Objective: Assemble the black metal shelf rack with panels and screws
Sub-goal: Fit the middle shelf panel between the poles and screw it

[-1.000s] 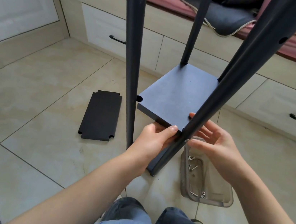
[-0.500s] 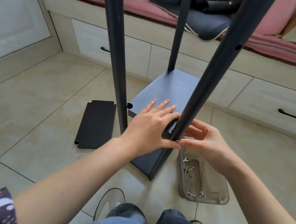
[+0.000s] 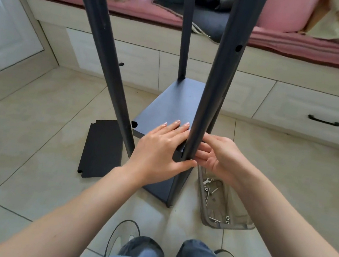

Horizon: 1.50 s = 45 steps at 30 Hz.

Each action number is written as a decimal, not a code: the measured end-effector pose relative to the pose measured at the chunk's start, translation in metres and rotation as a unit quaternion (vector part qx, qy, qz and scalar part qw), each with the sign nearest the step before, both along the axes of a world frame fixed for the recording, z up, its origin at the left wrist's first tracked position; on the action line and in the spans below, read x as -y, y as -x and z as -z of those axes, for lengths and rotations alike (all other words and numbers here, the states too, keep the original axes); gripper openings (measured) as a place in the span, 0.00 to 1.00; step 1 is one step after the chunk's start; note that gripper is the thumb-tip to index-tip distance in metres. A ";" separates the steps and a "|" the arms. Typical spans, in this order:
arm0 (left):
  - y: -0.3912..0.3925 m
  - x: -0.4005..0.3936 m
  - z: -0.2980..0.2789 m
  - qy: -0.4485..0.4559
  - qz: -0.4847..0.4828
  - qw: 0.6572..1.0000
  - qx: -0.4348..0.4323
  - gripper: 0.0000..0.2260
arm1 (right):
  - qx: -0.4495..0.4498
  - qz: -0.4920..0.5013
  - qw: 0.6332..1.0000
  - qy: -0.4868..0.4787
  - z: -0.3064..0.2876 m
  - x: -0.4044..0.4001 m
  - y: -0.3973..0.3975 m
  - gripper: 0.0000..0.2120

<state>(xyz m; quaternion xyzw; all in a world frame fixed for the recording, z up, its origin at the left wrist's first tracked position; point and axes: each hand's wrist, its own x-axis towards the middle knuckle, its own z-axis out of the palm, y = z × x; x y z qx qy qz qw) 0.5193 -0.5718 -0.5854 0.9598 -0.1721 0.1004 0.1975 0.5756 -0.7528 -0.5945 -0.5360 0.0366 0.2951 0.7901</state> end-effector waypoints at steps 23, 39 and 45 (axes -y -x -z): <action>0.004 0.004 -0.001 -0.029 -0.012 0.999 0.012 0.29 | 0.020 -0.008 0.932 0.362 0.095 0.094 0.004 0.08; 0.004 0.008 0.003 -0.022 -0.025 0.999 0.035 0.27 | 0.218 -0.218 0.736 0.603 0.234 0.062 -0.022 0.12; 0.003 0.009 0.006 -0.015 -0.025 0.998 0.047 0.27 | 0.245 -0.227 0.714 0.615 0.245 0.064 -0.025 0.12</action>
